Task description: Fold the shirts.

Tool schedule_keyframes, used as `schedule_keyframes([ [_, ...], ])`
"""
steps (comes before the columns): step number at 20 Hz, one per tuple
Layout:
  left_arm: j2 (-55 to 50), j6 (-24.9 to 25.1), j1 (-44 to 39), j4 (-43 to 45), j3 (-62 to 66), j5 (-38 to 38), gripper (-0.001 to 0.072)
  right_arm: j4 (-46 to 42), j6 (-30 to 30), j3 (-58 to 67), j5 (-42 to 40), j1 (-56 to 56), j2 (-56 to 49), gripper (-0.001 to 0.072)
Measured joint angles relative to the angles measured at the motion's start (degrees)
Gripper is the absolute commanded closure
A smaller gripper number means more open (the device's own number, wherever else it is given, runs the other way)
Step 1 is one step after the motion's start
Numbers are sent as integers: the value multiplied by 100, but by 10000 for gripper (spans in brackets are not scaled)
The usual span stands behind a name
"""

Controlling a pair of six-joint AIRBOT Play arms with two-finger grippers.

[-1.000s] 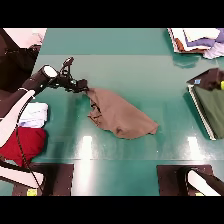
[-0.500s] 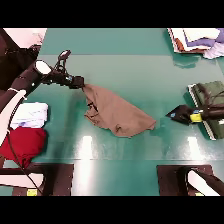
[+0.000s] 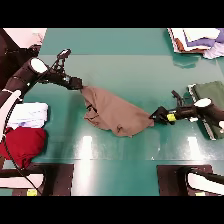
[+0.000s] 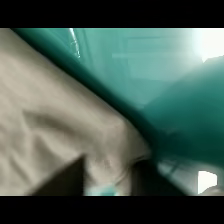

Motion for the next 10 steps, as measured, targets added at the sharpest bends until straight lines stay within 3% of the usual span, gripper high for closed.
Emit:
schedule_keyframes([
  [5, 380, 7, 9, 105, 68, -85, 677, -81, -90, 769, -146, 197, -138, 696],
  [10, 1613, 44, 33, 568, 833, -133, 676, -37, -105, 2199, 103, -146, 876, 696],
])
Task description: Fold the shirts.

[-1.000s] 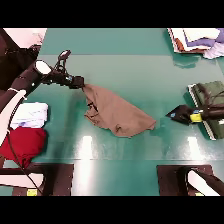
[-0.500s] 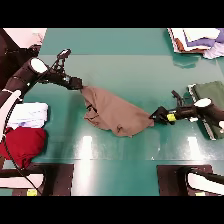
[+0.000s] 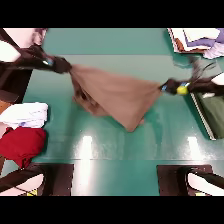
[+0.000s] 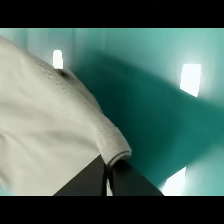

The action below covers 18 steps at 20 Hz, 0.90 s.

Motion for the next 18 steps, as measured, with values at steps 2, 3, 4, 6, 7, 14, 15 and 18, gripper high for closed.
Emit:
schedule_keyframes([
  [2, 549, 52, 0, 44, 415, -103, 677, 20, 35, 699, 48, -173, 479, 697],
  [3, 824, 68, 0, 48, 625, -190, 676, 15, 46, 1064, 109, -258, 704, 696],
  [4, 1067, 83, 0, 46, 809, -273, 676, 28, 63, 1386, 164, -332, 894, 696],
  [6, 1499, 92, 0, 22, 1163, -492, 677, 33, 92, 1998, 313, -494, 1228, 696],
  [7, 1661, 101, 0, 0, 1322, -610, 676, 33, 111, 2258, 428, -566, 1353, 696],
  [14, 2072, 107, 0, -496, 1497, -1416, 676, -212, 501, 3580, 1735, -1027, 1486, 697],
  [15, 2081, 105, 0, -533, 1244, -1482, 676, -376, 584, 3591, 1963, -1019, 1410, 697],
  [18, 2098, 87, 0, -623, -20, -1552, 676, -931, 730, 3239, 2371, -782, 1174, 696],
])
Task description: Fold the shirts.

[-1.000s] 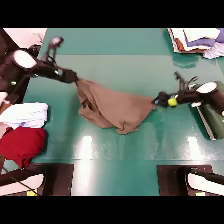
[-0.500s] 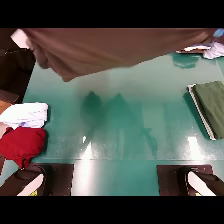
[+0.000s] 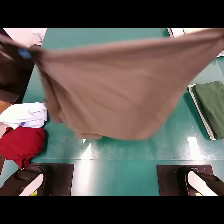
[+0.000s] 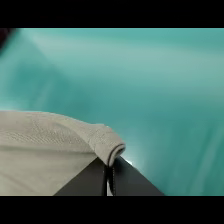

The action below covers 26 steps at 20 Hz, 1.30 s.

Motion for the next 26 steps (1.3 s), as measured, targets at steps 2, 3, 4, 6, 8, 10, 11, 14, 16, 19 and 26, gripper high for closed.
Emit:
schedule_keyframes([
  [2, 4, 4, 0, -31, -1073, 66, 677, -413, 52, -476, 83, 262, -195, 696],
  [3, 7, 33, 0, -48, -1611, 175, 676, -581, 59, -739, 76, 391, -291, 696],
  [4, 9, 94, 0, -55, -2177, 308, 676, -754, 68, -1032, 24, 529, -396, 697],
  [6, 11, 190, 0, -79, -3136, 542, 676, -984, 85, -1558, -138, 769, -599, 697],
  [8, 11, 260, 0, -162, -3858, 645, 675, -1106, 98, -1985, -308, 935, -765, 697],
  [10, 15, 299, 0, -243, -4301, 579, 443, -1180, 103, -2275, -470, 1036, -868, 696],
  [11, 22, 304, 0, -264, -4439, 498, 177, -1213, 105, -2371, -533, 1078, -898, 697],
  [14, 24, 319, 2, -326, -4592, 302, 177, -1263, 107, -2522, -643, 1126, -940, 697],
  [16, 24, 321, 2, -326, -4400, 205, 176, -1270, 109, -2568, -686, 1139, -955, 696],
  [19, 24, 306, 0, -219, -3700, 264, 177, -1281, 109, -2599, -710, 1150, -962, 696],
  [26, -846, -201, 2, 933, -2492, 1093, 177, -1283, 114, -2610, -675, 1154, -962, 696],
])
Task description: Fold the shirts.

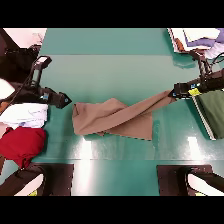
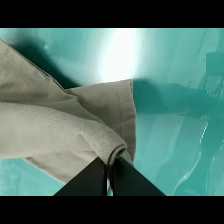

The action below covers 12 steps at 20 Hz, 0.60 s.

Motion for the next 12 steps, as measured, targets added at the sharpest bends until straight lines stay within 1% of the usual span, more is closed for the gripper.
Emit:
schedule_keyframes([
  [3, -986, -68, 0, 98, 354, 122, 177, -2, 0, -2, 61, 0, 0, 696],
  [7, -2157, -105, 0, -295, 743, 87, 177, -2, 0, -2, 116, 0, 0, 696],
  [10, -2682, -114, 0, -498, 852, -142, 178, -2, 0, -2, 136, 0, 0, 696],
  [11, -2778, -114, 0, -540, 870, -219, 190, -2, 0, -2, 136, 0, 0, 696],
  [12, -2861, -120, 0, -570, 885, -256, 394, -2, 0, -2, 136, 0, 0, 696],
])
